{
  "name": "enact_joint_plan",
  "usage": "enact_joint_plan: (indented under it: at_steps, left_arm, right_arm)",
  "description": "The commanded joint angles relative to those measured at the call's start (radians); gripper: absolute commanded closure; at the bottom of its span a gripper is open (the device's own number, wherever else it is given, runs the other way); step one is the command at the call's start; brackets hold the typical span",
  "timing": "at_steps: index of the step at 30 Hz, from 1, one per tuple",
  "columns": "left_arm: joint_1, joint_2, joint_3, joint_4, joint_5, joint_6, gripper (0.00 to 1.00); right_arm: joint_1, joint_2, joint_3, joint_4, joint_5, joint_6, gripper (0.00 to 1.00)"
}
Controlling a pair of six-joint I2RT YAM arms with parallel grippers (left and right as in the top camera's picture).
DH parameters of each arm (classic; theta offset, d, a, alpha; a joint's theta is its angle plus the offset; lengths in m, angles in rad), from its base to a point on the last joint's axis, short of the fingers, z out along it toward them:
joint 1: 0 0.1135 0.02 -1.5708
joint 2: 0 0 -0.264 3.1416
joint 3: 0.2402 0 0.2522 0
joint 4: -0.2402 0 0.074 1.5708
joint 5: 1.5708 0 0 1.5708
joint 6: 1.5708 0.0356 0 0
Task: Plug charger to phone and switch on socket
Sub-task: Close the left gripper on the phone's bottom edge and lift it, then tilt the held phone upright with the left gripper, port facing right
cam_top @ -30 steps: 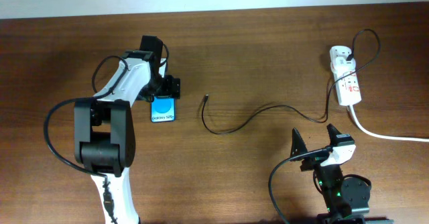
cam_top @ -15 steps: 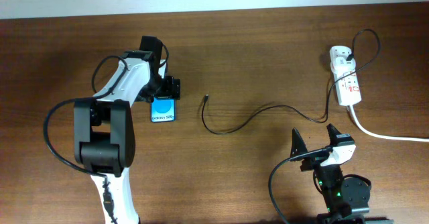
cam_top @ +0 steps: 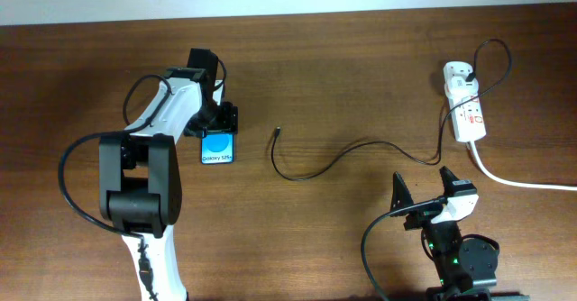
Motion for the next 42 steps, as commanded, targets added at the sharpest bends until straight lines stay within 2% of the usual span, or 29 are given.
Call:
enact_joint_plan:
  at_steps: [1, 5, 10, 13, 14, 18, 20, 27, 31, 39, 42]
  left_arm:
    - [0.001, 0.020, 0.003, -0.007, 0.060, -0.007, 0.30]
    - [0.002, 0.020, 0.049, -0.040, 0.060, -0.007, 0.32]
    - [0.002, 0.020, 0.185, -0.160, 0.060, -0.006, 0.35]
    - [0.002, 0.020, 0.233, -0.186, 0.060, -0.007, 0.40]
    - [0.002, 0.020, 0.240, -0.185, 0.062, -0.034, 0.59]
    - [0.003, 0.020, 0.251, -0.171, 0.063, -0.048, 0.90]
    - [0.003, 0.020, 0.272, -0.172, 0.063, -0.056, 1.00]
    - [0.002, 0.019, 0.357, -0.263, 0.065, -0.238, 1.00]
    - [0.003, 0.018, 0.369, -0.309, 0.074, -0.394, 1.00]
    - [0.008, 0.018, 0.369, -0.352, 0.449, -0.403, 1.00]
    - [0.010, 0.018, 0.369, -0.374, 0.509, -0.403, 1.00]
  right_arm:
    - [0.007, -0.006, -0.005, -0.006, 0.006, 0.008, 0.02]
    - [0.007, -0.006, -0.005, -0.006, 0.006, 0.008, 0.02]
    - [0.007, -0.006, -0.005, -0.006, 0.006, 0.008, 0.02]
    - [0.007, -0.006, -0.005, -0.006, 0.006, 0.008, 0.02]
    - [0.007, -0.006, -0.005, -0.006, 0.006, 0.008, 0.02]
    - [0.007, -0.006, -0.005, -0.006, 0.006, 0.008, 0.02]
    - [0.007, -0.006, -0.005, -0.006, 0.006, 0.008, 0.02]
    - [0.007, -0.006, -0.005, -0.006, 0.006, 0.008, 0.02]
    - [0.007, -0.006, -0.005, -0.006, 0.006, 0.008, 0.02]
    - [0.007, -0.006, -0.005, -0.006, 0.006, 0.008, 0.01]
    - [0.007, -0.006, -0.005, -0.006, 0.006, 0.008, 0.02]
